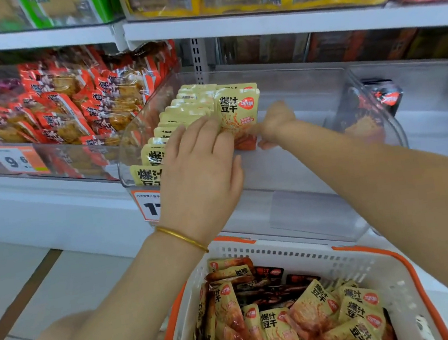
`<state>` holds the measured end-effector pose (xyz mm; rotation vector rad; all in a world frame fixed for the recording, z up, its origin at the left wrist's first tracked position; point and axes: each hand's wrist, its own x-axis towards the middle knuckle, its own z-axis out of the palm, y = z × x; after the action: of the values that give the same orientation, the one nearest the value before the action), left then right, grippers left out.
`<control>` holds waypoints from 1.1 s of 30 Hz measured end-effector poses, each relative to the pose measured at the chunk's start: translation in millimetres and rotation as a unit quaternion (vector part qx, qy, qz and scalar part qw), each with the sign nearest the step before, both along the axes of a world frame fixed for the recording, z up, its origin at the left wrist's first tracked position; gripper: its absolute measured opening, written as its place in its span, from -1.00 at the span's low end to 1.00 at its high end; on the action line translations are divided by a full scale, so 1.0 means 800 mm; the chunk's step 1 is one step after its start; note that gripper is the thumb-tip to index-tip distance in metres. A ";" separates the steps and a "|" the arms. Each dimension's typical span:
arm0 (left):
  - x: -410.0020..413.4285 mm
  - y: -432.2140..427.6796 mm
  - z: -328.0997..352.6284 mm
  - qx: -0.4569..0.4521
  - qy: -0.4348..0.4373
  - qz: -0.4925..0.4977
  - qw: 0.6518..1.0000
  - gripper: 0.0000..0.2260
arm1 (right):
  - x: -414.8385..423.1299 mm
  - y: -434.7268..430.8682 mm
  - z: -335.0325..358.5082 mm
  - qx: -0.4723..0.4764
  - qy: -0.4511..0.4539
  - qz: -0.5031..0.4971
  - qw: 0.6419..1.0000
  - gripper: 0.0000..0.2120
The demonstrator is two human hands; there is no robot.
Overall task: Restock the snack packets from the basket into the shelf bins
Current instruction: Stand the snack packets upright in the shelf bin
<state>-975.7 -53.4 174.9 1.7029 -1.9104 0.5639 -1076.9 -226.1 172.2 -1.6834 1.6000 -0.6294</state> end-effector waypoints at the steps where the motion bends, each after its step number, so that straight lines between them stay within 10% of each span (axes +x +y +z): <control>1: -0.005 0.008 0.000 -0.030 0.006 -0.017 0.999 -0.75 | -0.004 0.010 0.005 -0.037 0.003 0.009 0.999 -0.70; 9: -0.020 0.088 -0.081 0.029 0.048 -0.087 0.995 -0.80 | -0.086 0.224 0.004 -0.084 -0.310 0.128 0.938 -0.74; 18: -0.021 0.078 -0.148 0.246 0.109 -0.033 0.963 -0.62 | -0.062 0.303 -0.276 0.258 -0.013 0.226 0.939 -0.88; 26: -0.015 0.067 -0.162 0.318 0.128 0.002 0.939 -0.79 | -0.022 0.351 -0.332 0.285 0.056 0.424 0.858 -0.60; 33: -0.016 0.065 -0.167 0.396 0.111 -0.002 0.912 -0.73 | -0.057 0.298 -0.288 0.238 0.050 0.372 0.896 -0.72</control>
<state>-988.6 -1.1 41.2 2.0998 -2.1039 -0.4819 -1122.8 12.3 -58.1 -1.7665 0.9266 0.2263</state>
